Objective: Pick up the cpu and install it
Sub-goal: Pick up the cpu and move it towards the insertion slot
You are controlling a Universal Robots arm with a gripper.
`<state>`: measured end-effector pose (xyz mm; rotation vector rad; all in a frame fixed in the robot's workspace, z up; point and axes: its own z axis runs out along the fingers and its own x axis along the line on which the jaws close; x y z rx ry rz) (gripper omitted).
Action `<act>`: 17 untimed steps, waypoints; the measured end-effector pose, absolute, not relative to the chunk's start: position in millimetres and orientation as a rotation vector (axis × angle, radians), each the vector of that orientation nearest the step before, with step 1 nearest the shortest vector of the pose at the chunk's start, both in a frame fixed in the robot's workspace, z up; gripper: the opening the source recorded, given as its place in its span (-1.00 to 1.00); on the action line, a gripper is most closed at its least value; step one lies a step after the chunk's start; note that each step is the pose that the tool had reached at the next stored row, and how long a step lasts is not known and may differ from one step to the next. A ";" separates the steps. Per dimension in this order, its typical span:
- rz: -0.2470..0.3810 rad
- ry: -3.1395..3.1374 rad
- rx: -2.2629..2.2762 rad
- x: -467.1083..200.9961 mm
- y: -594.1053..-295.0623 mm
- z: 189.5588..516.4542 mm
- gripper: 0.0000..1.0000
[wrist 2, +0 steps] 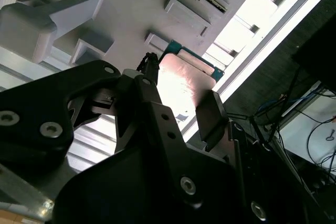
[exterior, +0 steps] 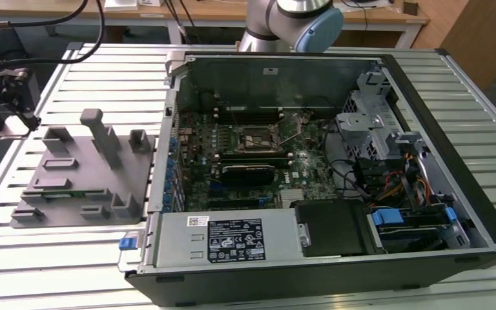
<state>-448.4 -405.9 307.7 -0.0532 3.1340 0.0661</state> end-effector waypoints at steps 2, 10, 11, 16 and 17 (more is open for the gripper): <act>0.066 3.134 -0.053 -448.4 -405.9 309.5 0.06; 0.066 3.133 -0.053 -448.4 -405.6 316.7 0.06; 0.066 3.133 -0.053 -448.4 -405.6 317.6 0.06; 0.066 3.133 -0.053 -448.4 -405.5 321.9 0.06; 0.066 3.133 -0.053 -448.4 -405.4 322.8 0.06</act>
